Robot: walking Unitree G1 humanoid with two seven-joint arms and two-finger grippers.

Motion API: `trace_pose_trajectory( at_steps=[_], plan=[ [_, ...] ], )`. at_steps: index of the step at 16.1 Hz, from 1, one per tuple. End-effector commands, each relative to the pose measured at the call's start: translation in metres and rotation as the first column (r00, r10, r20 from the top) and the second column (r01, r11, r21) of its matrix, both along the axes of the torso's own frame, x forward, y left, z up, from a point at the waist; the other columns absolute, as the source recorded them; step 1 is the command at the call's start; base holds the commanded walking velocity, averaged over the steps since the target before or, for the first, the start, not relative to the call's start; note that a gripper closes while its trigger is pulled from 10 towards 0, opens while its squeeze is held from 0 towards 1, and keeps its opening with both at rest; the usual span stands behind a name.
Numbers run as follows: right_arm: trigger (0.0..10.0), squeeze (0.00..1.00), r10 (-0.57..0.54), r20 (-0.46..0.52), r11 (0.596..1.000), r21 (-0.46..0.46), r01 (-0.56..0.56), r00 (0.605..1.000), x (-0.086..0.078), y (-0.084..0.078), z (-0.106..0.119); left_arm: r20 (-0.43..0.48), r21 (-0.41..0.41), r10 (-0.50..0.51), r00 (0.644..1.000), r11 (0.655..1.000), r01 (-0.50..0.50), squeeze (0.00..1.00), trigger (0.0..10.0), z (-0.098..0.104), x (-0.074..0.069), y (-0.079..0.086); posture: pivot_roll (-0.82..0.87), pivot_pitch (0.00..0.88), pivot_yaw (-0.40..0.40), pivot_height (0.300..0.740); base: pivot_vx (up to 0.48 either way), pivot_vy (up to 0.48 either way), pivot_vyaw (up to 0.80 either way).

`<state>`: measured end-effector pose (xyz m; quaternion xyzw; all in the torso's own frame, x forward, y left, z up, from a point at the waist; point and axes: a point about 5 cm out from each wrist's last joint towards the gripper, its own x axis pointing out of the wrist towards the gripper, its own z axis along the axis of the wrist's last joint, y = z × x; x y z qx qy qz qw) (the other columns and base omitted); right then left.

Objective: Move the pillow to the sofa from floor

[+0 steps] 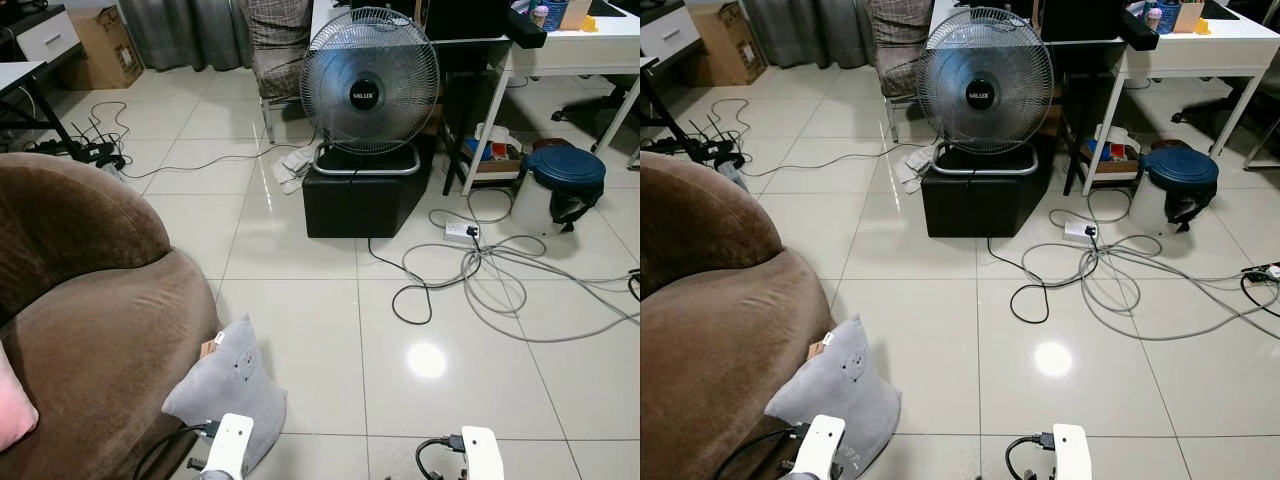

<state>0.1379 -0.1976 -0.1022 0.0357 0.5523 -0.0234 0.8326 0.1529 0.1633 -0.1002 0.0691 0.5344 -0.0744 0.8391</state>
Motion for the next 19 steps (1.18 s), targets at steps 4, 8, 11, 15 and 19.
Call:
trace_pose_trajectory(
  at_steps=[4, 8, 11, 15, 19],
  plan=[
    [10.0, 0.0, 0.025, 0.024, 1.0, 0.007, -0.025, 0.999, 0.009, -0.001, 0.004, -0.037, 0.012, 0.005, 0.999, 1.0, -0.005, 0.0, 10.0, -0.006, -0.017, 0.004, 0.1, 0.0, 0.011, 0.74, 0.0, 0.0, 0.0],
    [10.0, 0.0, 0.049, 0.045, 0.999, 0.011, -0.049, 0.998, 0.014, -0.002, 0.006, -0.016, 0.005, 0.025, 1.0, 1.0, -0.025, 0.0, 10.0, -0.006, -0.021, 0.013, 0.12, 0.0, 0.004, 0.74, 0.0, 0.12, 0.0],
    [10.0, 0.0, 0.029, 0.045, 0.999, 0.015, -0.029, 0.999, 0.013, -0.004, 0.006, -0.005, 0.014, 0.003, 1.0, 1.0, -0.003, 0.0, 10.0, -0.004, -0.018, 0.019, 0.09, 0.0, 0.025, 0.74, 0.0, 0.32, 0.0],
    [10.0, 0.0, -0.01, 0.051, 1.0, 0.018, 0.009, 0.999, 0.014, -0.007, 0.006, 0.015, 0.001, -0.008, 1.0, 1.0, 0.008, 0.0, 10.0, 0.001, -0.008, 0.03, 0.05, 0.0, 0.066, 0.74, 0.0, 0.0, 0.0],
    [10.0, 0.0, -0.035, 0.055, 0.999, 0.026, 0.034, 0.998, 0.012, -0.006, 0.006, 0.025, 0.011, -0.066, 0.998, 0.998, 0.066, 0.0, 10.0, 0.004, 0.001, 0.026, 0.03, 0.0, 0.082, 0.74, 0.0, 0.0, 0.0]
  ],
)
